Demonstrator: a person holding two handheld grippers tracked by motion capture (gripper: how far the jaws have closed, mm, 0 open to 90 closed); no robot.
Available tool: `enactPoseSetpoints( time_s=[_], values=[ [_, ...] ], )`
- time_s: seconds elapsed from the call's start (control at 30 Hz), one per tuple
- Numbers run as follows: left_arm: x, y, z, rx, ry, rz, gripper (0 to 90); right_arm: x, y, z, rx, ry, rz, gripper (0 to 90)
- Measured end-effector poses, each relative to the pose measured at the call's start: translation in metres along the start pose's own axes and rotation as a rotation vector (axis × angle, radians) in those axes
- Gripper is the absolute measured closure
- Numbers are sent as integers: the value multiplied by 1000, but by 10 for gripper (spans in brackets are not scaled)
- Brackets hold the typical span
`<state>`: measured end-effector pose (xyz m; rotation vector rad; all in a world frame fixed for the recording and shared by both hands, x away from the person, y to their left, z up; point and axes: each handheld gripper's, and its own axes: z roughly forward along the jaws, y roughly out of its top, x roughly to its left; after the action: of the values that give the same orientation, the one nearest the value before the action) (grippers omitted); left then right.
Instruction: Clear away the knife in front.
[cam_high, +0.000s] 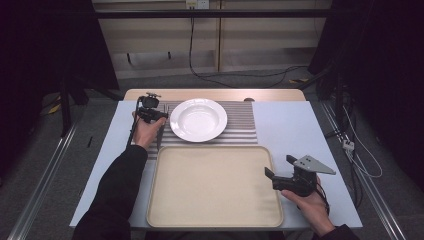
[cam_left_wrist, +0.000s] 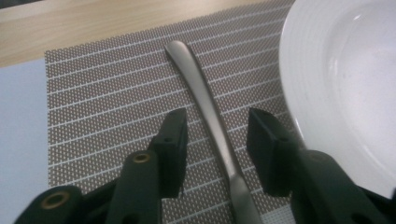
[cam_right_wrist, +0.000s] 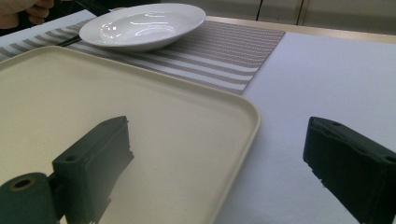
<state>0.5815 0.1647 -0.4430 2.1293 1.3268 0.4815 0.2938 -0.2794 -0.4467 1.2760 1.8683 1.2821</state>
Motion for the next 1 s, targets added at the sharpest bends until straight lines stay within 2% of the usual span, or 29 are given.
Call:
enactPoseSetpoints(
  time_s=[0.07,0.13,0.17,0.33,0.6,0.77,1.0],
  values=[
    [-2,0,5,27,6,4,632,0,0,0,1,-1,2,73],
    [0,-1,9,44,-1,-16,657,0,0,0,2,-1,0,73],
    [2,-1,10,33,-10,-36,676,0,0,0,1,1,-2,73],
    [0,2,11,49,-15,-29,742,0,0,0,0,2,1,73],
    [-1,7,12,89,-17,-31,779,1,0,-1,-3,2,-2,74],
    [-1,8,10,118,-33,-9,797,0,0,-1,-3,2,-2,74],
    [1,7,9,120,-47,-20,783,1,0,0,0,2,-3,74]
  ],
)
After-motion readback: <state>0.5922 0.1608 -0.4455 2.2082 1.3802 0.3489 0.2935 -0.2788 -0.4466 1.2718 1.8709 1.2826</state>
